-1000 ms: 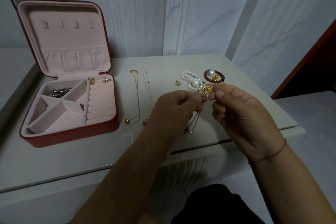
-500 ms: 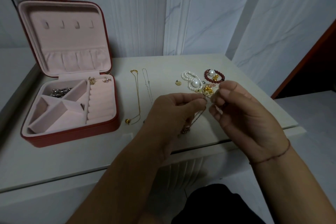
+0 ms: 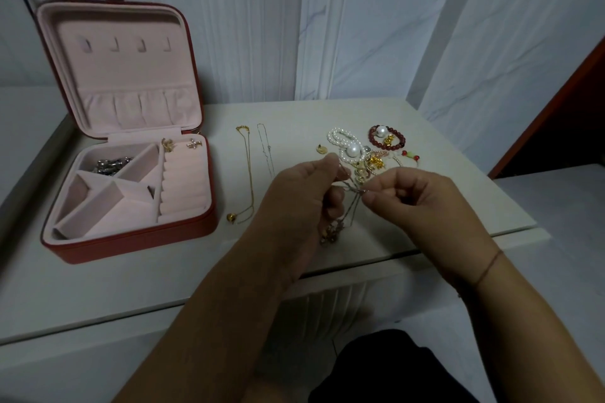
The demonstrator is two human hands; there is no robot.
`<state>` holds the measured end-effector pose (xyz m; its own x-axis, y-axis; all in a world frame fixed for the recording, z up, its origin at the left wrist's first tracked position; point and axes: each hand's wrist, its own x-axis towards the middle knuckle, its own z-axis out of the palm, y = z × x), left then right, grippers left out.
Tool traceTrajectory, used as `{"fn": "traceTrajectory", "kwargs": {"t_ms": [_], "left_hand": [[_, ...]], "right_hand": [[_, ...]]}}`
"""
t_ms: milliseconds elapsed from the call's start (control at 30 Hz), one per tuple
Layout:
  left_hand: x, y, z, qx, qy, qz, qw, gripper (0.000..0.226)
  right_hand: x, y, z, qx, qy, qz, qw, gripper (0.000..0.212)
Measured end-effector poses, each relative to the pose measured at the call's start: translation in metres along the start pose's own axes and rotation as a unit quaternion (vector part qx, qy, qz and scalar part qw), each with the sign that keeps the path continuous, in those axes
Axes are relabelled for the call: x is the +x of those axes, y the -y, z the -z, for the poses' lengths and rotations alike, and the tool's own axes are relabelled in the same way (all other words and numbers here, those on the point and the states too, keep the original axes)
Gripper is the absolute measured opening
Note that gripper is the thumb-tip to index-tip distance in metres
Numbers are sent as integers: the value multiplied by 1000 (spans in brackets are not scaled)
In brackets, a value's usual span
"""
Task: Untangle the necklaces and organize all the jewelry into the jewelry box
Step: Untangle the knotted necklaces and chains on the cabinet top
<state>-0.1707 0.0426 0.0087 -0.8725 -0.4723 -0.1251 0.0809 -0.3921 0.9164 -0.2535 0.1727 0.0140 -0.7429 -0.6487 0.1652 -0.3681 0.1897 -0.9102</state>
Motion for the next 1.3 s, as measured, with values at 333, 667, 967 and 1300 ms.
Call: {"fn": "traceTrajectory", "kwargs": {"t_ms": [333,667,967,1300], "left_hand": [[-1,-3,5,111,-46,-19,993,38],[3,-3,0,-112,-1,-8,994,21],[11,-9,8,-241,78,3,967,15],[8,-8,8,-100,121,-34,987,20]], "right_hand": [[7,-5,-1,427,-17,-197,882,6],[10,-2,-4,589,21,-207,781,21],[7,-11,5,501,106,-187,838,42],[0,2,4,475,78,-244,842,14]]}}
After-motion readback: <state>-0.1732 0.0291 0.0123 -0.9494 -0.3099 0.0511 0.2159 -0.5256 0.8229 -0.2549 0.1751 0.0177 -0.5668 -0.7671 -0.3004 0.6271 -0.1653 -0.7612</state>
